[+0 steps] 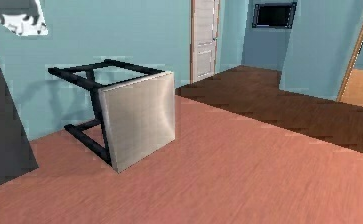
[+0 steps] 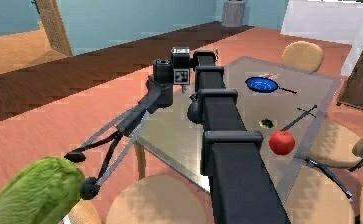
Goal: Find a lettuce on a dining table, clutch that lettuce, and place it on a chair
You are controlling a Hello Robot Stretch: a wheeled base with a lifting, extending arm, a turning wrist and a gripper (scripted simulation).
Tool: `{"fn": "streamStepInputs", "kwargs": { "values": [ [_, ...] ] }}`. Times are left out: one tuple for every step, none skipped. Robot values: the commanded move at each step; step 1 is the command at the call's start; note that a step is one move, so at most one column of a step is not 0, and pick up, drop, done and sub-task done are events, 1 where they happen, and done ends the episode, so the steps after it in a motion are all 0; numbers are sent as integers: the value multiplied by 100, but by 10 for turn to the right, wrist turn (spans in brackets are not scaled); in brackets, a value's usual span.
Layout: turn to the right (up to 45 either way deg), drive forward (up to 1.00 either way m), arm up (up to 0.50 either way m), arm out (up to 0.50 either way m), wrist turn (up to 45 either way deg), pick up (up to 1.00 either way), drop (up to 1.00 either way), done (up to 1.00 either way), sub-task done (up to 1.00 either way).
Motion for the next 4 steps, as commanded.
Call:
{"fn": "streamStepInputs", "kwargs": {
  "values": [
    [0, 0, 0, 0, 450, 0, 0, 0, 0],
    [0, 0, 0, 0, 450, 0, 0, 0, 0],
    [0, 0, 0, 0, 240, 0, 0, 0, 0],
    [0, 0, -38, 0, 0, 0, 0, 0, 0]
  ]
}}
